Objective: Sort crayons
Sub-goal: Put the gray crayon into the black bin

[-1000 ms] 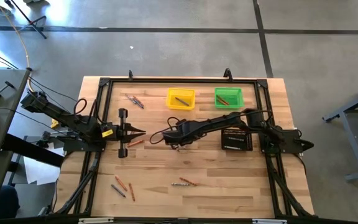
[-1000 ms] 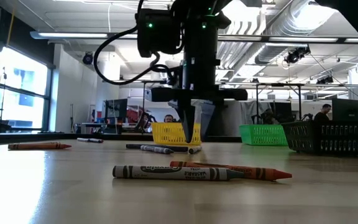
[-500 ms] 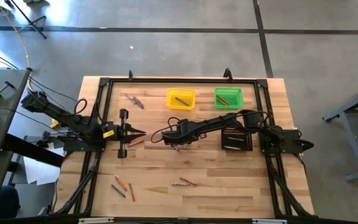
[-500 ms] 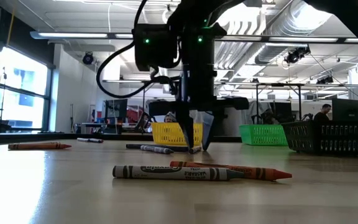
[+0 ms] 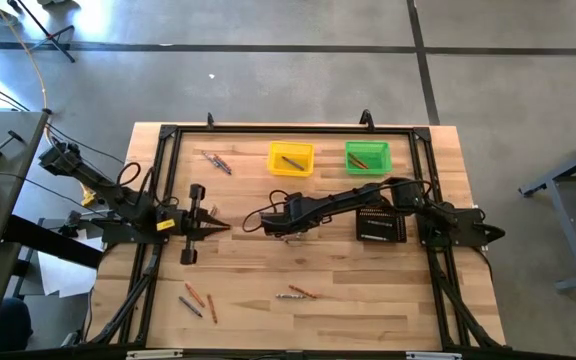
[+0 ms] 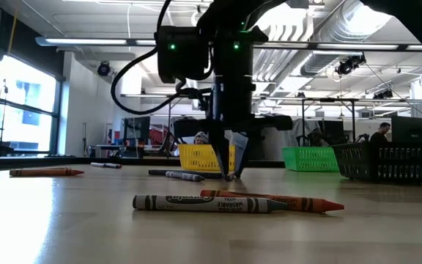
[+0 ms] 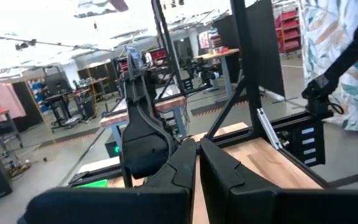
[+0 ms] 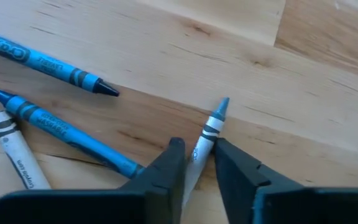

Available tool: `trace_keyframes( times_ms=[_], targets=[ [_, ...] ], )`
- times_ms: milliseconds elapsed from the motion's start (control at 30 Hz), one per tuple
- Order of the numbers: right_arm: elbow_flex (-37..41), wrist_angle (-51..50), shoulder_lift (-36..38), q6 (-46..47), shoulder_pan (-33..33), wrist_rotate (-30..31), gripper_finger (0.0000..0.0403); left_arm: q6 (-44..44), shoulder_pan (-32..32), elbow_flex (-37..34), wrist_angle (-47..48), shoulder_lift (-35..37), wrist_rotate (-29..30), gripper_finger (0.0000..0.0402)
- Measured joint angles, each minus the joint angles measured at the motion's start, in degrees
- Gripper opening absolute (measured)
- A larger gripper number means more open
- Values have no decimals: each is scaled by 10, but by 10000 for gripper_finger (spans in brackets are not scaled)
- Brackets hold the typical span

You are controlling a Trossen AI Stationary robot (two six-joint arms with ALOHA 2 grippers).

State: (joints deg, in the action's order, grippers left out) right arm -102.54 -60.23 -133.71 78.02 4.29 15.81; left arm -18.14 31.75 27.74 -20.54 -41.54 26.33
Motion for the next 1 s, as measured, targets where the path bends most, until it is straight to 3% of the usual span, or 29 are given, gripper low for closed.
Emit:
trace_keyframes(
  times_ms=[200, 1000],
  targets=[
    [0, -2, 0, -23, 0, -3, 8, -1, 10, 0, -3, 0, 0, 10],
    [4, -32, 52, -79, -1, 10, 2, -1, 10, 0, -3, 0, 0, 10]
  ],
)
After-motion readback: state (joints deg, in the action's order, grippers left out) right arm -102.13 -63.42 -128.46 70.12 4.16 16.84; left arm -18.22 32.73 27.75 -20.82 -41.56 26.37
